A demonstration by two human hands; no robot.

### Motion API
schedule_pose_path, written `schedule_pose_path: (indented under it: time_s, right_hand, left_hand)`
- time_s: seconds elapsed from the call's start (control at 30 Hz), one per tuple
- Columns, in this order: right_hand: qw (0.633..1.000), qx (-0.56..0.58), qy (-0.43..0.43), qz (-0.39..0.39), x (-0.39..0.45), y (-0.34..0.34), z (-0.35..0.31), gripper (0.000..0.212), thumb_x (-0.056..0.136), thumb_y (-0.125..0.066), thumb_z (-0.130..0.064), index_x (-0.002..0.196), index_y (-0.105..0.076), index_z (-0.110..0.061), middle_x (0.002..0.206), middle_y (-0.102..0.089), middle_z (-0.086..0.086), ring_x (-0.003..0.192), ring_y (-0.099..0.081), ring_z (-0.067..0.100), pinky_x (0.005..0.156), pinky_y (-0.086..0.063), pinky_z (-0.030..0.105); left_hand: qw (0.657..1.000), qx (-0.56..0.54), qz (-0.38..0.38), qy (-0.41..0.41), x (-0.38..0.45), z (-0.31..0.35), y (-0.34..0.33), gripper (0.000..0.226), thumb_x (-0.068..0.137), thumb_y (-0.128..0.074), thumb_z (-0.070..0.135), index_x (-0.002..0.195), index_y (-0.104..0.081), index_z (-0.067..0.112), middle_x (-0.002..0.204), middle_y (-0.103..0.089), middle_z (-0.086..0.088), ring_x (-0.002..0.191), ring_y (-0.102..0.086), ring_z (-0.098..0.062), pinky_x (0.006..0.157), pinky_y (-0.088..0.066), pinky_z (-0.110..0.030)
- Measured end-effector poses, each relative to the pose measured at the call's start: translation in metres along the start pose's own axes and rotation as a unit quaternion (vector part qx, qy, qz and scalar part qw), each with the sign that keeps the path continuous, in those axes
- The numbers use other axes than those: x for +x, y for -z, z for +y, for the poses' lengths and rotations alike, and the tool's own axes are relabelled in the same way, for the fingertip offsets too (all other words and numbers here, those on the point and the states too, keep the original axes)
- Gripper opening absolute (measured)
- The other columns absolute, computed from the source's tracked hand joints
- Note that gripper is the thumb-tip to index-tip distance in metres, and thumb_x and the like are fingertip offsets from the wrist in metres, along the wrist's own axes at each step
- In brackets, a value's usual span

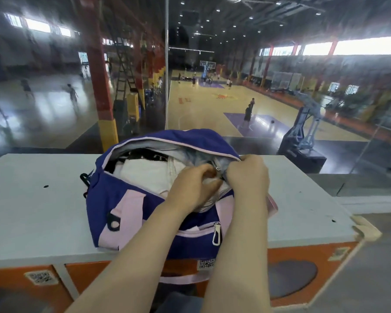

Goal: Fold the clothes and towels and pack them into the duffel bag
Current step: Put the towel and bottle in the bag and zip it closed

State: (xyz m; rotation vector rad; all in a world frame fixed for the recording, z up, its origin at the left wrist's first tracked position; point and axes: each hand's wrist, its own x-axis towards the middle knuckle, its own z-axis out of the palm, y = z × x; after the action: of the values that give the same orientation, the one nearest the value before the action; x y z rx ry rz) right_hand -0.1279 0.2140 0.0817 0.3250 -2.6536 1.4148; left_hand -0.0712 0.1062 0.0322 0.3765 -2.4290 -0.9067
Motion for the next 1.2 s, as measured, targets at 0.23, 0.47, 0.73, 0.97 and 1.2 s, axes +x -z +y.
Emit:
schedule_pose_path:
  time_s: [0.23, 0.47, 0.73, 0.97, 1.2]
  right_hand:
    - [0.996, 0.086, -0.003, 0.021, -0.005, -0.002, 0.01, 0.027, 0.086, -0.045, -0.006, 0.098, -0.067, -0.014, 0.079, -0.055, -0.002, 0.081, -0.048, 0.023, 0.061, -0.033, 0.025]
    - [0.989, 0.143, -0.003, 0.038, -0.011, -0.01, 0.011, 0.03, 0.087, -0.047, -0.013, 0.112, -0.063, -0.018, 0.097, -0.063, -0.002, 0.089, -0.053, 0.018, 0.074, -0.036, 0.025]
    - [0.98, 0.189, 0.031, -0.059, -0.009, -0.005, 0.017, 0.035, 0.075, -0.061, -0.005, 0.107, -0.065, -0.021, 0.085, -0.066, -0.006, 0.079, -0.062, 0.013, 0.07, -0.05, 0.027]
    - [0.993, 0.082, 0.072, -0.04, -0.008, -0.018, 0.018, 0.011, 0.08, -0.064, -0.012, 0.091, -0.064, -0.011, 0.077, -0.062, 0.0, 0.068, -0.055, 0.014, 0.055, -0.037, 0.017]
    - [0.995, 0.049, 0.081, 0.031, -0.008, -0.021, 0.024, 0.017, 0.084, -0.065, -0.027, 0.075, -0.056, -0.016, 0.068, -0.053, -0.003, 0.067, -0.047, 0.019, 0.049, -0.027, 0.02]
  left_hand:
    - [1.0, 0.01, 0.024, -0.011, 0.0, 0.005, -0.004, 0.015, 0.085, -0.065, 0.044, 0.091, -0.057, 0.033, 0.093, -0.065, 0.015, 0.085, -0.057, -0.007, 0.072, -0.04, -0.025]
    - [0.996, 0.04, 0.07, -0.03, -0.006, 0.004, -0.008, 0.014, 0.091, -0.057, 0.035, 0.094, -0.062, 0.022, 0.091, -0.069, 0.007, 0.084, -0.062, -0.015, 0.072, -0.047, -0.031]
    - [0.998, 0.014, 0.061, -0.016, -0.007, 0.006, -0.008, 0.015, 0.091, -0.058, 0.038, 0.091, -0.062, 0.023, 0.089, -0.068, 0.011, 0.084, -0.062, -0.011, 0.075, -0.05, -0.033]
    - [0.994, 0.07, 0.078, -0.023, -0.005, 0.002, -0.009, 0.016, 0.096, -0.049, 0.03, 0.085, -0.056, 0.021, 0.084, -0.068, 0.0, 0.078, -0.06, -0.021, 0.067, -0.046, -0.037]
    - [0.982, 0.125, 0.128, -0.054, -0.009, 0.007, -0.007, 0.02, 0.1, -0.042, 0.029, 0.085, -0.048, 0.017, 0.069, -0.054, 0.0, 0.06, -0.042, -0.018, 0.057, -0.027, -0.031]
